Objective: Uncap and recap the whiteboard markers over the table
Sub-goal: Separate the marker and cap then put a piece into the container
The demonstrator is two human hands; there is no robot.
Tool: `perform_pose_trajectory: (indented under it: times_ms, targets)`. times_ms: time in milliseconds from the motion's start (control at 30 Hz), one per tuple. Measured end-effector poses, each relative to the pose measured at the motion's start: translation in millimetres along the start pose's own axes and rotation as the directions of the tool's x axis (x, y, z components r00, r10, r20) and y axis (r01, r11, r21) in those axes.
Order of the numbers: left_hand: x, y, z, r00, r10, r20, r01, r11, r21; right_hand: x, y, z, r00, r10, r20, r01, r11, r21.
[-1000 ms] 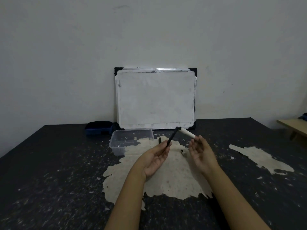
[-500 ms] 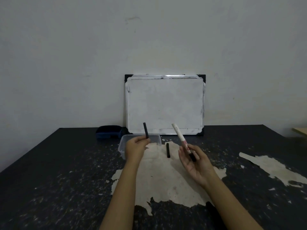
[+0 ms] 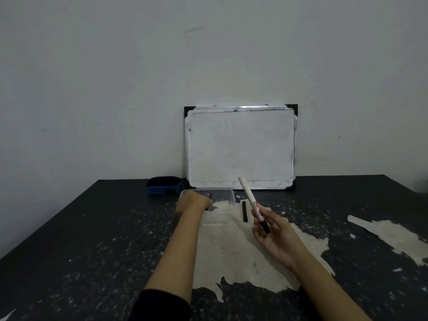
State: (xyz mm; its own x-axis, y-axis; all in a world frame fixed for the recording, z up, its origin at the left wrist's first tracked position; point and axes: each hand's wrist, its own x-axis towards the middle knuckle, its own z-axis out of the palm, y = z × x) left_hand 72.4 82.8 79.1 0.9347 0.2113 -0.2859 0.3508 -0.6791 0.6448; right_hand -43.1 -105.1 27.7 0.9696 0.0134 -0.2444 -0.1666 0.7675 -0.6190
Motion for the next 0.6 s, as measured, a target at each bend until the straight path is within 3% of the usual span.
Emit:
perform_pose_trajectory:
  times_ms: [333, 467, 600]
  targets:
    - [3, -1, 9, 0.996, 0.015, -0.091, 0.004, 0.979, 0.205, -2, -2, 1, 1.0, 0.006, -0.01, -0.006, 1.0, -0.025]
    - [6, -2, 10, 0.995, 0.04, -0.091, -0.028, 0.992, 0.123, -1, -2, 1, 1.0, 0.009, -0.014, -0.01, 1.0, -0.021]
    - [2, -5, 9, 0.972, 0.123, -0.199, -0.105, 0.99, 0.099, 1, -1, -1, 1.0, 0.003, -0.012, -0.003, 1.0, -0.025]
